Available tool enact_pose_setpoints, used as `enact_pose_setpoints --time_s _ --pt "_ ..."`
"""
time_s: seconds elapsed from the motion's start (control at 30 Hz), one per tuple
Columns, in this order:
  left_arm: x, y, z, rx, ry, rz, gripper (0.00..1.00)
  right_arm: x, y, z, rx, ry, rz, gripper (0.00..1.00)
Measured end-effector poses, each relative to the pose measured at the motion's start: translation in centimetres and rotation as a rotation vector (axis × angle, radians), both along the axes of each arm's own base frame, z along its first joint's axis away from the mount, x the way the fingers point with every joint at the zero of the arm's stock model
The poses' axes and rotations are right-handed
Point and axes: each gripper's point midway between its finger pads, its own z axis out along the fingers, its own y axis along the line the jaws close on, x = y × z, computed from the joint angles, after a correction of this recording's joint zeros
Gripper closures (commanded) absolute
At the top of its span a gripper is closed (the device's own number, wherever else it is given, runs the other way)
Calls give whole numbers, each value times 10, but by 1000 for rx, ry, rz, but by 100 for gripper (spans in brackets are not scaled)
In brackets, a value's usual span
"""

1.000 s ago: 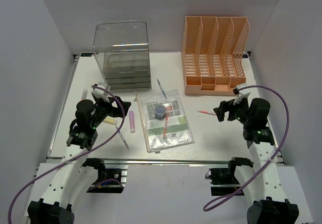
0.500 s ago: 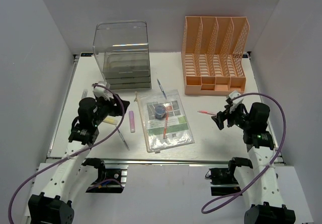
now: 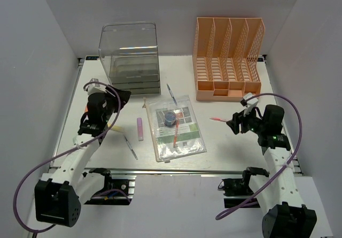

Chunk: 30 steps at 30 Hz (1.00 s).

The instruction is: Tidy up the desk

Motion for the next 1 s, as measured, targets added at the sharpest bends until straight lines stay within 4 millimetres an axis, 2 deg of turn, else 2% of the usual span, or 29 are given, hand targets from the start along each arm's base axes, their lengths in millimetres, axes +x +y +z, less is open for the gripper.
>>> enact_pose_setpoints --time_s 0.1,0.2,0.3,0.47,0.7,1.0 --pt "16 1 -5 -120 3 78 36 -1 1 0 3 1 5 40" --pt "35 0 -24 -181 42 121 38 -3 4 7 1 -30 21 48" --pt "49 0 -39 -217 63 154 41 -5 7 15 6 -66 36 50" --pt "67 2 -39 -254 17 189 41 -6 9 16 7 -71 49 52" --pt "90 4 -29 -288 -95 207 42 -7 12 12 5 -64 63 53" --pt "110 4 -51 -308 -115 227 45 -7 13 8 -2 -58 75 53"
